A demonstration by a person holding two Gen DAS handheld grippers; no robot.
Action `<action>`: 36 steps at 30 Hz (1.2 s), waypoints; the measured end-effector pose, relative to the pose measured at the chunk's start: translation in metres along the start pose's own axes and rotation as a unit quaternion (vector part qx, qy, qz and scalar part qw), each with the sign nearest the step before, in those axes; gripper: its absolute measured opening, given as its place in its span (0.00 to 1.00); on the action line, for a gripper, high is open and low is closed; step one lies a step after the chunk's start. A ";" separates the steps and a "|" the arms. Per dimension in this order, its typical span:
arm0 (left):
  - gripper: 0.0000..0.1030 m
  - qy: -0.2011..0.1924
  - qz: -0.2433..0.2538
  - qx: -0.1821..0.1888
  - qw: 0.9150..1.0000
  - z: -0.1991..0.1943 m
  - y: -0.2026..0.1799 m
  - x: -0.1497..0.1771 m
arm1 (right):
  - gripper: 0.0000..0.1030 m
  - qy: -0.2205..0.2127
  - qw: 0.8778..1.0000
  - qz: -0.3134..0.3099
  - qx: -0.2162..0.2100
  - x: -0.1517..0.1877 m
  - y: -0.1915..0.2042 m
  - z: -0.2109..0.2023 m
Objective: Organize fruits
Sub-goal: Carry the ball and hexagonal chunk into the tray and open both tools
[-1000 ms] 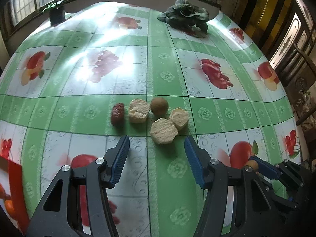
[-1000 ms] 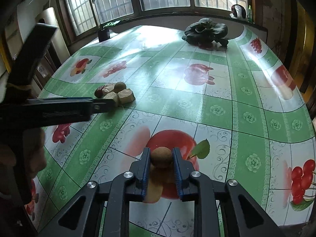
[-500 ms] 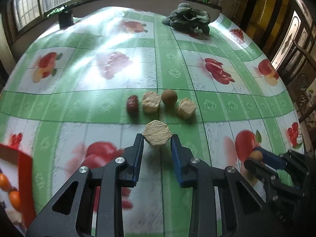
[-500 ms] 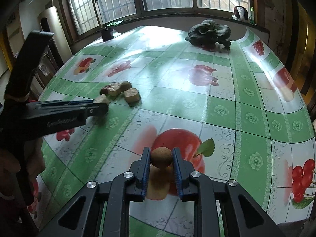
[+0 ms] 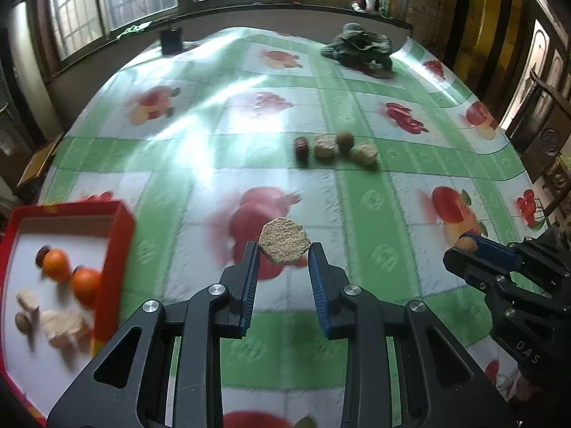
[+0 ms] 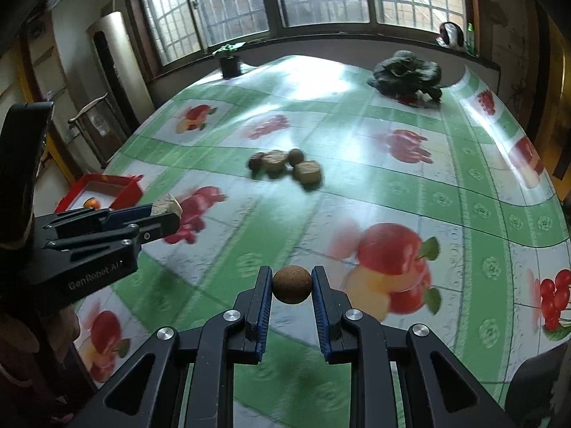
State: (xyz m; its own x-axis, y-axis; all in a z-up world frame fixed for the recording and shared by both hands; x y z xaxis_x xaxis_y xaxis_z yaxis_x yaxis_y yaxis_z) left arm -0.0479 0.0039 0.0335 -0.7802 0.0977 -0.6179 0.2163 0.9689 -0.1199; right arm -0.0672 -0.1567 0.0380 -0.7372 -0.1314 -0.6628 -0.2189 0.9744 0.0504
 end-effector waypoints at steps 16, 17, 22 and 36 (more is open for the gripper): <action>0.26 -0.033 -0.038 -0.052 0.997 -0.055 0.055 0.038 | 0.21 -0.009 0.998 -0.050 -0.024 0.006 0.088 -0.023; 0.26 -0.036 -0.039 -0.056 0.997 -0.057 0.057 0.039 | 0.21 -0.010 0.998 -0.053 -0.024 0.006 0.092 -0.024; 0.26 -0.048 -0.042 -0.065 0.996 -0.069 0.065 0.042 | 0.21 -0.014 0.997 -0.065 -0.030 0.004 0.107 -0.029; 0.26 -0.080 -0.068 -0.119 0.987 -0.098 0.108 0.053 | 0.21 -0.021 0.992 -0.104 -0.066 -0.010 0.154 -0.030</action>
State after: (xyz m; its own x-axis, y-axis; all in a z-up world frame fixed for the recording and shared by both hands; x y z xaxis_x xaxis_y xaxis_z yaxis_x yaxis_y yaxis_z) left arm -0.1233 0.1356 0.0644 -0.6864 -0.0562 -0.7251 -0.0441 0.9984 -0.0357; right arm -0.1132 -0.0104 0.0750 -0.6413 -0.3162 -0.6991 -0.4465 0.8948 0.0049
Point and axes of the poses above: each gripper's, at about its wrist camera, not at the fingertips, and z roughly the way its jaws point, y to its left, x to its underside, the point moved 1 cm from there along z, roughly the way its jaws point, and after that the axes turned 8 degrees about x, right-handed, at the moved point
